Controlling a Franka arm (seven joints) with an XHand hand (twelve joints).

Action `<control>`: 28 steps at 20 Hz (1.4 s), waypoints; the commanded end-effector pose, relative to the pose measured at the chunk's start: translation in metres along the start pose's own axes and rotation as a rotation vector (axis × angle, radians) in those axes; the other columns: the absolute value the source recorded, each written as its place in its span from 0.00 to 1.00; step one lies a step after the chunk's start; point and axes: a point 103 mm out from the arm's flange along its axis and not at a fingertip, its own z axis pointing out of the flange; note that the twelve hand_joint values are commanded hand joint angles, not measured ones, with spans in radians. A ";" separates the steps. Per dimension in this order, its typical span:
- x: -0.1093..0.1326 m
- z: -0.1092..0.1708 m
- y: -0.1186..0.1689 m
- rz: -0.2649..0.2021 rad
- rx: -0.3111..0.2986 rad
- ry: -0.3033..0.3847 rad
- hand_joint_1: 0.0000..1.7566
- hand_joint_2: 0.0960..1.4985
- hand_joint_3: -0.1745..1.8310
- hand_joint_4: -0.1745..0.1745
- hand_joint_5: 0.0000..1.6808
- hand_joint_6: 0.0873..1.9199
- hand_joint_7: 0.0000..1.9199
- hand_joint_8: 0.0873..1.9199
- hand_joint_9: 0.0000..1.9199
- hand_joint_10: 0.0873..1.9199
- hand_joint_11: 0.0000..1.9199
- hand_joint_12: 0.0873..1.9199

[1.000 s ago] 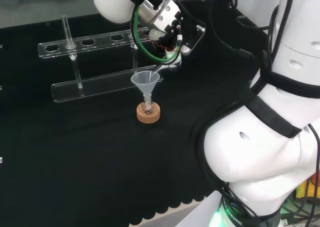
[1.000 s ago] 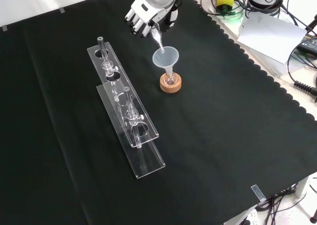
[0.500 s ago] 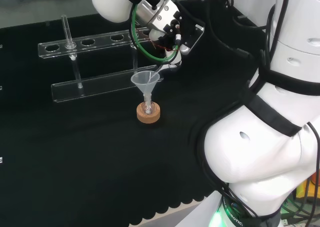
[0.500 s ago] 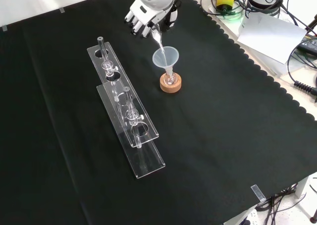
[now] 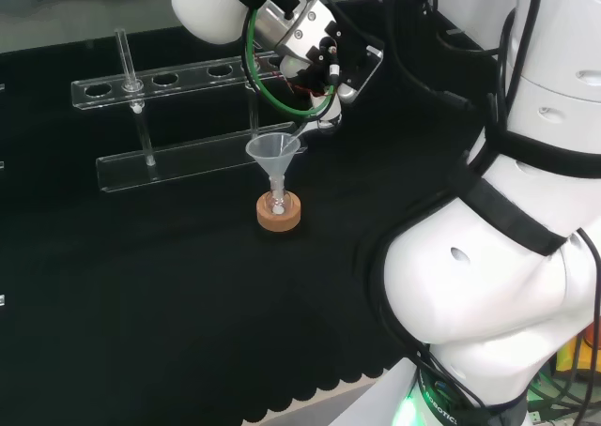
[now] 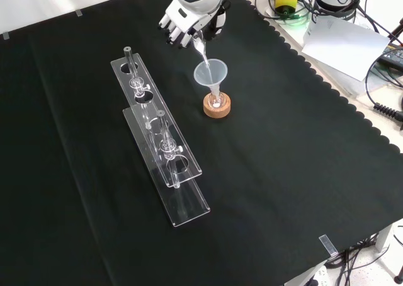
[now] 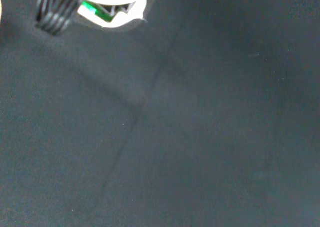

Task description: Pour all the NaCl from the weighing funnel into the round-bottom flask.

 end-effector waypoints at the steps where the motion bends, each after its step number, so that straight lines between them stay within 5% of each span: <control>1: -0.001 0.000 0.000 -0.004 0.008 0.002 0.62 0.42 0.44 1.00 0.69 0.43 0.25 0.30 0.40 0.24 0.21 0.66; 28: 0.001 -0.007 0.002 -0.007 0.056 -0.013 0.62 0.42 0.44 1.00 0.69 0.44 0.25 0.30 0.40 0.24 0.20 0.66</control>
